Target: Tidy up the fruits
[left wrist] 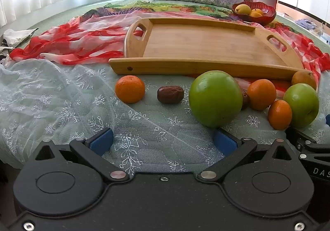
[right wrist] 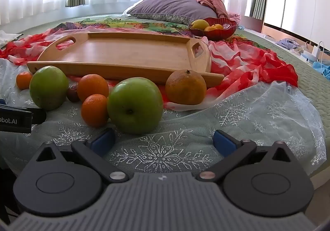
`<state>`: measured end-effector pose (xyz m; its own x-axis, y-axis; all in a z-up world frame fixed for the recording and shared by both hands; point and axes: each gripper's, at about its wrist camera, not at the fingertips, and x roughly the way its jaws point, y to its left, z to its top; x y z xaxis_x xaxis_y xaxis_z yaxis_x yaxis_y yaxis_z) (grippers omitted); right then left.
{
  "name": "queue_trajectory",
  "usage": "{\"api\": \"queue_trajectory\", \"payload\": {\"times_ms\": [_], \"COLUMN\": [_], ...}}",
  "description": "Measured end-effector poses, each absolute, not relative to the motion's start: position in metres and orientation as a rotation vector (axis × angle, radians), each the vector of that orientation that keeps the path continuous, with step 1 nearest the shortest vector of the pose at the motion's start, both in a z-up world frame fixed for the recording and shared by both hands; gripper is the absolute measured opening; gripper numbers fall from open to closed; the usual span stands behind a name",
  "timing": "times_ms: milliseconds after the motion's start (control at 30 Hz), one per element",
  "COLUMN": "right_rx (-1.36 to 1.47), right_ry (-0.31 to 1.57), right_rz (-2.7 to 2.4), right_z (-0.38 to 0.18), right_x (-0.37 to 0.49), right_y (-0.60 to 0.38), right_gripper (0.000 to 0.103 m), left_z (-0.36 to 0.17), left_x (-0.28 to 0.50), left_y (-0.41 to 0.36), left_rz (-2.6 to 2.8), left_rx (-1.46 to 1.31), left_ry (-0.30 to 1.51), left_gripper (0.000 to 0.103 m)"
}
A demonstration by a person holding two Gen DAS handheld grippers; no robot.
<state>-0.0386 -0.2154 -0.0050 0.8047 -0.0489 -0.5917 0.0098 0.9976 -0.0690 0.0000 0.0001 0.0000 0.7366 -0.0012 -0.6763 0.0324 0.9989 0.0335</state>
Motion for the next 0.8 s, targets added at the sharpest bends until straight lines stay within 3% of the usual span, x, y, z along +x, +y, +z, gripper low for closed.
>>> {"api": "queue_trajectory", "payload": {"times_ms": [800], "right_rx": [-0.064], "right_ry": [0.635], "right_rz": [-0.031], "right_z": [-0.0051], "right_x": [-0.0386], "right_y": [-0.2156], "right_gripper": [0.103], "left_z": [-0.0001], "left_x": [0.0001], "left_y": [0.0000], "left_rz": [-0.016], "left_rx": [0.050], "left_ry": [0.747], "left_gripper": [0.103]}}
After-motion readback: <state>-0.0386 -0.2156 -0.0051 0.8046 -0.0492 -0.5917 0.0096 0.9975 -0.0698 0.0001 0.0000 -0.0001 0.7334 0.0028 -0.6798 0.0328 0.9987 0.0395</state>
